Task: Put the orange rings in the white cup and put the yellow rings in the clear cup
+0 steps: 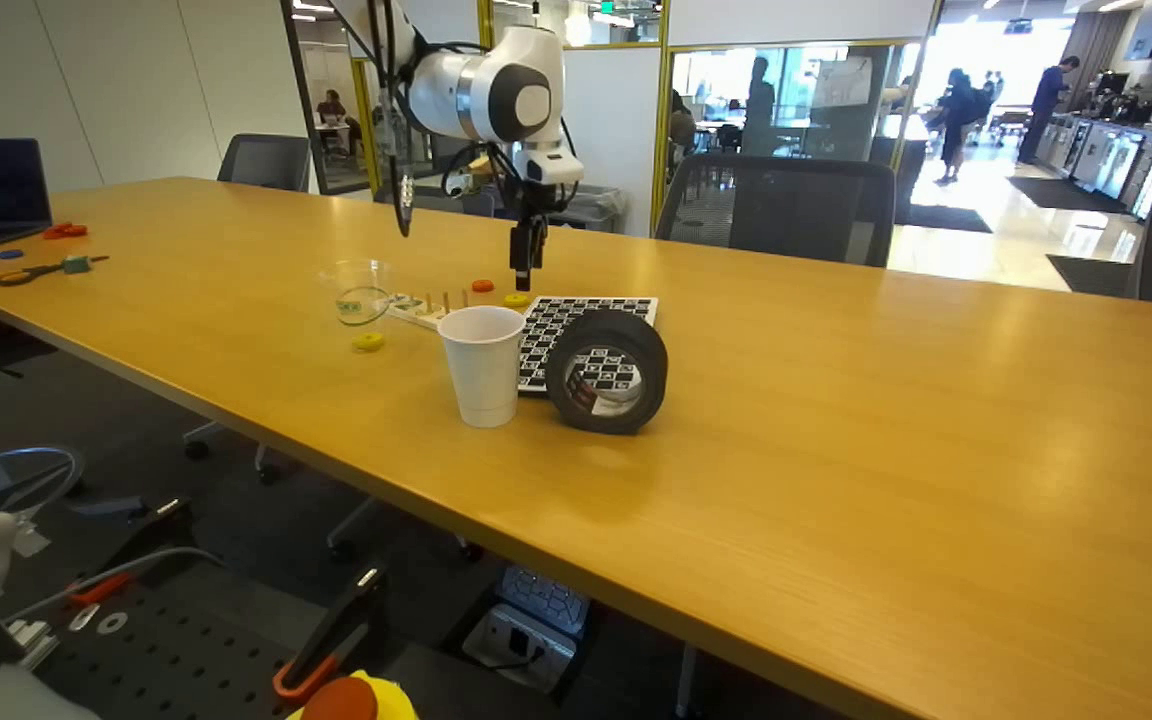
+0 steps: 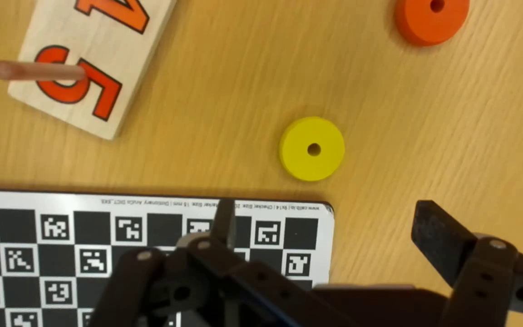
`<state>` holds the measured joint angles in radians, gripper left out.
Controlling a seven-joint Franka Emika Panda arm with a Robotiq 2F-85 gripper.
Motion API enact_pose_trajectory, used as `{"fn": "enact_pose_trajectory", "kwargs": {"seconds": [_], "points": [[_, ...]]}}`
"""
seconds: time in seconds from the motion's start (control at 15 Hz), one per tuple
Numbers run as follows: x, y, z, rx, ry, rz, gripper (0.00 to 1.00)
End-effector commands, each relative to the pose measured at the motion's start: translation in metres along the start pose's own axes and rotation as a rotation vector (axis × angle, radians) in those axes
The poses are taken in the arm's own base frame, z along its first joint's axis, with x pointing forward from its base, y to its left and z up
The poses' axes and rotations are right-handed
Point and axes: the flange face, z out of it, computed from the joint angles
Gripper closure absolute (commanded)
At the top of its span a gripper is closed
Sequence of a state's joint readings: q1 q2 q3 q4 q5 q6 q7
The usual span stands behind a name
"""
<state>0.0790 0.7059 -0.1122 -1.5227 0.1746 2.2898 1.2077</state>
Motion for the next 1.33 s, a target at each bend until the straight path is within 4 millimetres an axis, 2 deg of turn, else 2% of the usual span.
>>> {"fn": "enact_pose_trajectory", "kwargs": {"seconds": [0.0,0.53,1.27], "points": [[-0.007,-0.011,0.005,-0.015,-0.007,0.050,0.00],[-0.024,-0.013,0.022,-0.046,-0.017,0.038,0.00],[-0.022,-0.018,0.035,-0.099,0.024,0.030,0.00]]}}
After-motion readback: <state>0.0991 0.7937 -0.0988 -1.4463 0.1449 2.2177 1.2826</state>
